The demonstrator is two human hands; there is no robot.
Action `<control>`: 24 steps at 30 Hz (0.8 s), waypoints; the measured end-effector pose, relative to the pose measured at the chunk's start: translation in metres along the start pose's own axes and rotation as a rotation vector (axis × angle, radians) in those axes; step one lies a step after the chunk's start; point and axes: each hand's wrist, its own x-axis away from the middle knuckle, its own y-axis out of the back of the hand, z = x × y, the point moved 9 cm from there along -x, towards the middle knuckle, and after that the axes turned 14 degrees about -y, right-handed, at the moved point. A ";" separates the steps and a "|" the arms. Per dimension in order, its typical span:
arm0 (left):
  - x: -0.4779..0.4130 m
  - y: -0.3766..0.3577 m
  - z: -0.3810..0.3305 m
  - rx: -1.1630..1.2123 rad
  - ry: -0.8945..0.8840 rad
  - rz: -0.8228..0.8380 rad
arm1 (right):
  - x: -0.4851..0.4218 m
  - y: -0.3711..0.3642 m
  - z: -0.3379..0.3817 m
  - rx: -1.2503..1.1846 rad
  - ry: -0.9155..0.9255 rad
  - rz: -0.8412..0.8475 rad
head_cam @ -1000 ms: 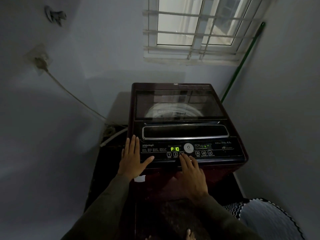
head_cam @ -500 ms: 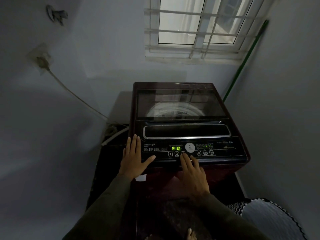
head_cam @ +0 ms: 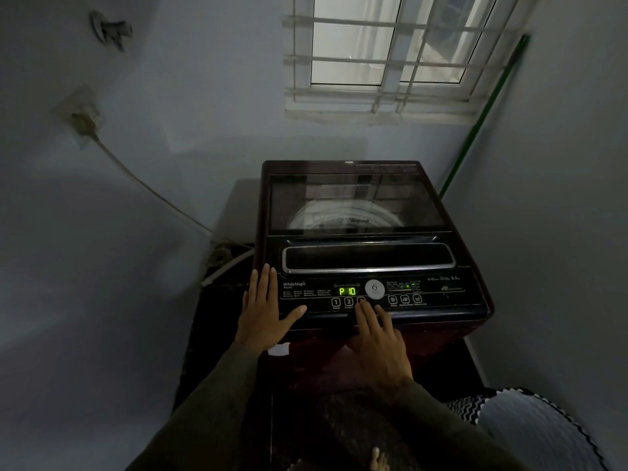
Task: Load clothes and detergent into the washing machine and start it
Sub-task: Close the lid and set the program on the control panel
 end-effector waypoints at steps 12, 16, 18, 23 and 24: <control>-0.001 -0.002 0.003 0.006 -0.005 -0.023 | -0.004 0.011 -0.002 -0.073 -0.028 -0.046; -0.001 -0.001 0.002 0.016 -0.002 -0.024 | 0.000 0.013 0.002 -0.038 0.003 -0.040; 0.000 -0.001 0.002 0.017 0.000 -0.022 | 0.001 0.013 0.001 -0.040 -0.015 -0.028; 0.000 0.000 0.001 0.016 0.004 -0.015 | 0.003 0.004 0.000 0.005 0.004 -0.022; 0.000 0.000 0.001 0.016 0.004 -0.014 | 0.003 0.003 0.000 0.008 0.013 -0.025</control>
